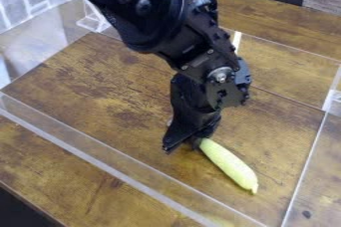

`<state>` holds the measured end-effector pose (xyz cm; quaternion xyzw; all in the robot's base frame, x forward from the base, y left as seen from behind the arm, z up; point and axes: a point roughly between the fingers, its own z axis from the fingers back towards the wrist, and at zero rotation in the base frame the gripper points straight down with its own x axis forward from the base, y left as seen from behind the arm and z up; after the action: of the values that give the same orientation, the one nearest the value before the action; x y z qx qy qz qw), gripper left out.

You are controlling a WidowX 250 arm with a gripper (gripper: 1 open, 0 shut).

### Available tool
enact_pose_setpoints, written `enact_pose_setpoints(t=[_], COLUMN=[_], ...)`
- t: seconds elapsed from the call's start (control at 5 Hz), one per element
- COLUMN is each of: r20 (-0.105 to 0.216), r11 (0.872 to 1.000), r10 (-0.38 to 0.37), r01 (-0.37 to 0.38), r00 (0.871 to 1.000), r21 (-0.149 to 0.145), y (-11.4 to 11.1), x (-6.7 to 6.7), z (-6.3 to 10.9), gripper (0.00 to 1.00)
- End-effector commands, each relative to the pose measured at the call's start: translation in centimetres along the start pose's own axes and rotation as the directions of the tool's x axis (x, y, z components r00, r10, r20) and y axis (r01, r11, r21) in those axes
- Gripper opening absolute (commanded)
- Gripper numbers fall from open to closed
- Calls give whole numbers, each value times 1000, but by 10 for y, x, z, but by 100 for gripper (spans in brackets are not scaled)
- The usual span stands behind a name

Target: Move the green spoon to the right

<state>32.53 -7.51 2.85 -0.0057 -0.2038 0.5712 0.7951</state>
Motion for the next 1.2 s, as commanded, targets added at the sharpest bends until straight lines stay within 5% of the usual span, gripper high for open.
enact_pose_setpoints(t=[0.0,0.2,0.8,1.0], r20=[15,32,112,124], r11=[1000,1000,988,984], r10=[1,10,151,175], r01=[-1,-9,-154,-178], r00=[1000,999,982,977], r21=[-27,-16,19,14], y=[-9,-14,-18,-22], x=[1,4,53,55], z=[20,28,41,39], gripper=[100,100,100,100])
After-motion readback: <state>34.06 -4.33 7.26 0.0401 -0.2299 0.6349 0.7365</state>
